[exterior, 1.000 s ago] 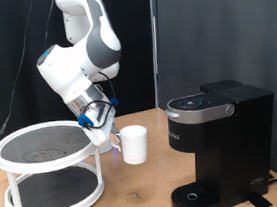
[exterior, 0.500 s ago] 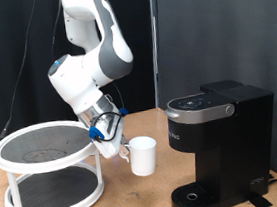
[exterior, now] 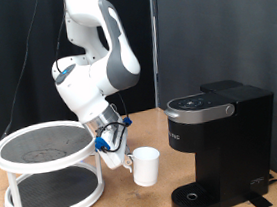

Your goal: Make a cup of coffee with the keurig machine

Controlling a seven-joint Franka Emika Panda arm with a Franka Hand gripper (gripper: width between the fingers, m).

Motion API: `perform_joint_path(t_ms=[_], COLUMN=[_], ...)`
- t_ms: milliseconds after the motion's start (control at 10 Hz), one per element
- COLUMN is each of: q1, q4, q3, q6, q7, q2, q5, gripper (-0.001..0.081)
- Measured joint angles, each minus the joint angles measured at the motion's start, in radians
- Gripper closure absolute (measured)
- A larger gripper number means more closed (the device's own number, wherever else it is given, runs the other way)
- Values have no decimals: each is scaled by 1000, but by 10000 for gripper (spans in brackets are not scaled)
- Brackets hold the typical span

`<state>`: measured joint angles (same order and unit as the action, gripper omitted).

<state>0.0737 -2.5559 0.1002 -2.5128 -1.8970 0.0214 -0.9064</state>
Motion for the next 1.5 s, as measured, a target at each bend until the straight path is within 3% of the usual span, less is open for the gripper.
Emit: perform_joint_path(t_ms=[300, 800, 1500], q1=[-2, -14, -29], q4=[12, 50, 72], q3=[-37, -120, -210], q6=[-20, -67, -110], q7=[92, 154, 157], q2=[40, 94, 116], q5=[-107, -236, -286], gripper=[805, 805, 805])
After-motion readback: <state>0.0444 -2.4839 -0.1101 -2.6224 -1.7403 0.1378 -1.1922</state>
